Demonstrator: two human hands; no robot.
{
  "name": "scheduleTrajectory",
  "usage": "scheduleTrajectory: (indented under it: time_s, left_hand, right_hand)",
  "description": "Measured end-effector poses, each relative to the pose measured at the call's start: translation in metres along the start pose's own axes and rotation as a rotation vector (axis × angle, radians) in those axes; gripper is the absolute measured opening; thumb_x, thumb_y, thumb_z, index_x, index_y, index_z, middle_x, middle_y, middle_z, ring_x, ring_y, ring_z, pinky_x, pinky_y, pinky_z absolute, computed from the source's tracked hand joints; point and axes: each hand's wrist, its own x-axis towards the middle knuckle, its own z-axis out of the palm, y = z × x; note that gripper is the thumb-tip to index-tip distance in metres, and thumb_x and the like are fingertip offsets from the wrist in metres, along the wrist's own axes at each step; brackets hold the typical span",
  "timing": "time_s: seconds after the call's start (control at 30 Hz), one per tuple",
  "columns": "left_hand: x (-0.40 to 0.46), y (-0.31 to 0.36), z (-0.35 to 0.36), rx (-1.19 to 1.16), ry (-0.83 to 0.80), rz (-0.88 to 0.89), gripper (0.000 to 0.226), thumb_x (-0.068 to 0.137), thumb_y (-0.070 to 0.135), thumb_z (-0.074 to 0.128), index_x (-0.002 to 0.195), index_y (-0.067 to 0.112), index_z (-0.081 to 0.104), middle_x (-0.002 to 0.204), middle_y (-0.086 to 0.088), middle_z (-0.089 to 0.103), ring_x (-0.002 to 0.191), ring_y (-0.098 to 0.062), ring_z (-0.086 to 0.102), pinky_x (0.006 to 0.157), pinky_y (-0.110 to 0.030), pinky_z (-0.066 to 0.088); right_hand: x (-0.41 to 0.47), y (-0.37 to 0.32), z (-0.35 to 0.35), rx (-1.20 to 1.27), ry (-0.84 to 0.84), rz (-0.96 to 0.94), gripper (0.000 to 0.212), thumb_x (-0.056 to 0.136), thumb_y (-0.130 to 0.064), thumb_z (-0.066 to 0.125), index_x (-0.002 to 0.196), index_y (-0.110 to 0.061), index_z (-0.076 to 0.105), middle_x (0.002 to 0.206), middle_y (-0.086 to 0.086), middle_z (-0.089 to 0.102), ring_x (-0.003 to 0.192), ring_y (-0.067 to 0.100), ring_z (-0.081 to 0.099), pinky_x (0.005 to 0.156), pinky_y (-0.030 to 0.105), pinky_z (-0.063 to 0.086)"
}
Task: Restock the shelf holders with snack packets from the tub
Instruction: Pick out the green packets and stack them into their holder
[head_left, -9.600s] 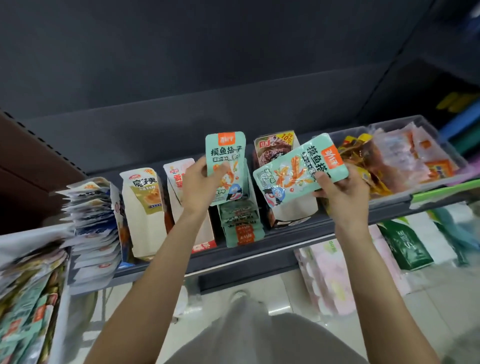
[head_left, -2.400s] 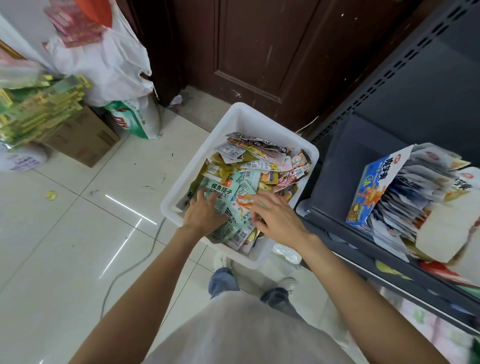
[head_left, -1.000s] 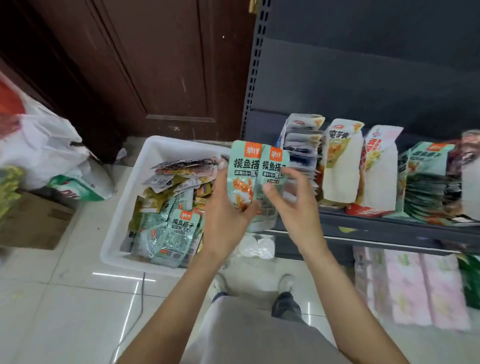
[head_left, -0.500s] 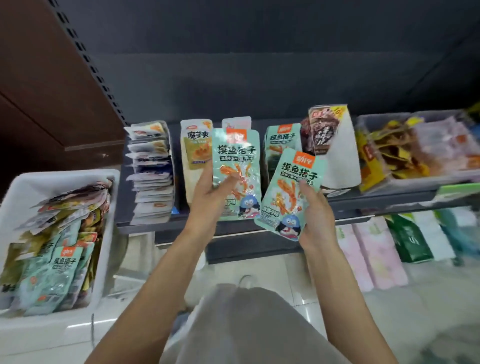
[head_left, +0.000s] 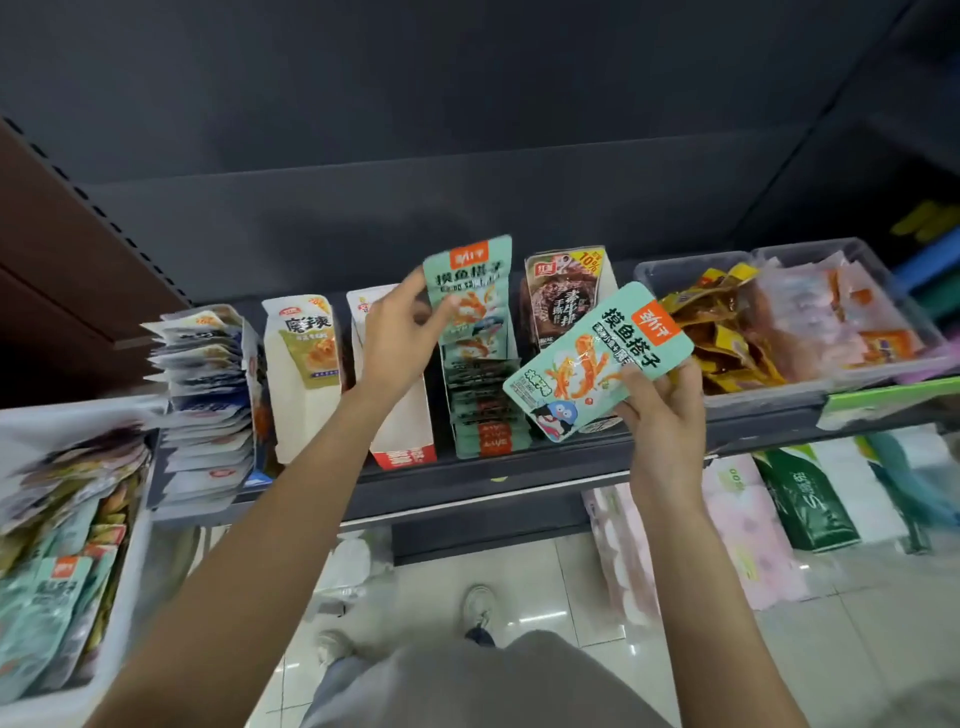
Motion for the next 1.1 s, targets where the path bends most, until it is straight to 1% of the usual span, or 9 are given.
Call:
scheduleTrajectory:
  time_s: [0.07, 0.17, 0.3, 0.43, 0.53, 0.7, 0.87, 1.0, 1.1]
  left_hand:
    - [-0.002, -0.012, 0.006, 0.083, -0.1, -0.005, 0.029, 0.094, 0.026, 0.059, 0.116, 0.008, 0.063, 0.099, 0.001, 0.071, 0.084, -0.018, 0.069, 0.073, -0.032, 0.056]
    - [-0.015, -0.025, 0.009, 0.296, -0.239, 0.042, 0.035, 0.096, 0.034, 0.051, 0.107, 0.006, 0.068, 0.09, -0.007, 0.072, 0.079, -0.023, 0.068, 0.066, -0.028, 0.052]
    - [-0.028, -0.029, 0.005, 0.364, -0.2, 0.196, 0.021, 0.093, 0.023, 0.059, 0.112, 0.019, 0.069, 0.103, -0.001, 0.07, 0.086, -0.01, 0.063, 0.073, -0.023, 0.051]
    - [-0.035, -0.025, 0.002, 0.441, -0.208, 0.284, 0.016, 0.091, 0.02, 0.062, 0.105, 0.021, 0.071, 0.1, 0.002, 0.07, 0.076, -0.014, 0.067, 0.062, -0.024, 0.052]
    - [-0.04, -0.024, 0.002, 0.519, -0.214, 0.308, 0.018, 0.091, 0.029, 0.061, 0.106, 0.023, 0.069, 0.101, 0.003, 0.069, 0.079, -0.015, 0.067, 0.061, -0.018, 0.04]
    - [-0.043, -0.027, 0.002, 0.526, -0.179, 0.23, 0.021, 0.093, 0.034, 0.058, 0.105, 0.022, 0.068, 0.1, 0.002, 0.069, 0.081, -0.013, 0.066, 0.064, -0.023, 0.049]
    - [-0.045, -0.027, 0.003, 0.406, -0.178, 0.166, 0.018, 0.09, 0.024, 0.064, 0.101, 0.013, 0.071, 0.094, -0.003, 0.072, 0.083, -0.013, 0.067, 0.076, -0.036, 0.056]
    - [-0.048, -0.025, 0.004, 0.363, -0.168, 0.144, 0.018, 0.089, 0.022, 0.065, 0.102, 0.012, 0.071, 0.097, -0.004, 0.072, 0.083, -0.013, 0.068, 0.078, -0.034, 0.057]
    - [-0.048, -0.026, 0.004, 0.351, -0.176, 0.131, 0.018, 0.089, 0.021, 0.064, 0.103, 0.011, 0.07, 0.099, -0.005, 0.071, 0.086, -0.014, 0.067, 0.079, -0.035, 0.056]
  right_hand:
    - [0.007, -0.001, -0.003, 0.034, 0.015, -0.006, 0.029, 0.095, -0.011, 0.055, 0.123, -0.017, 0.051, 0.1, -0.015, 0.071, 0.097, 0.006, 0.067, 0.067, 0.016, 0.052]
    - [0.019, -0.004, -0.002, 0.075, 0.009, -0.047, 0.019, 0.098, -0.017, 0.053, 0.115, -0.024, 0.055, 0.107, -0.013, 0.069, 0.105, 0.008, 0.065, 0.072, 0.018, 0.053]
    - [0.045, -0.017, 0.01, 0.179, -0.023, -0.161, 0.018, 0.095, -0.018, 0.054, 0.113, -0.023, 0.054, 0.111, -0.008, 0.067, 0.11, 0.011, 0.062, 0.079, 0.027, 0.054]
    - [0.067, -0.019, 0.039, 0.118, -0.158, -0.283, 0.013, 0.096, -0.014, 0.052, 0.106, -0.022, 0.052, 0.107, -0.009, 0.066, 0.104, 0.008, 0.064, 0.08, 0.03, 0.054]
    - [0.075, -0.006, 0.064, -0.094, -0.337, -0.366, 0.006, 0.097, -0.01, 0.052, 0.1, -0.015, 0.051, 0.099, -0.007, 0.064, 0.094, 0.006, 0.064, 0.077, 0.03, 0.054]
    - [0.081, 0.024, 0.085, -0.549, -0.536, -0.45, 0.004, 0.092, -0.006, 0.059, 0.096, -0.006, 0.06, 0.088, -0.008, 0.064, 0.08, -0.005, 0.06, 0.071, 0.016, 0.047]
    - [0.085, 0.027, 0.075, -0.987, -0.55, -0.652, 0.012, 0.085, -0.017, 0.069, 0.095, -0.011, 0.068, 0.078, 0.003, 0.071, 0.071, 0.018, 0.065, 0.064, 0.03, 0.05]
    - [0.086, 0.026, 0.073, -1.287, -0.725, -0.712, 0.012, 0.088, -0.016, 0.064, 0.098, -0.018, 0.071, 0.09, -0.001, 0.073, 0.083, 0.022, 0.067, 0.071, 0.032, 0.049]
    - [0.085, 0.026, 0.071, -1.289, -0.75, -0.724, 0.018, 0.09, -0.018, 0.063, 0.106, -0.017, 0.072, 0.105, -0.001, 0.071, 0.1, 0.021, 0.058, 0.08, 0.033, 0.044]
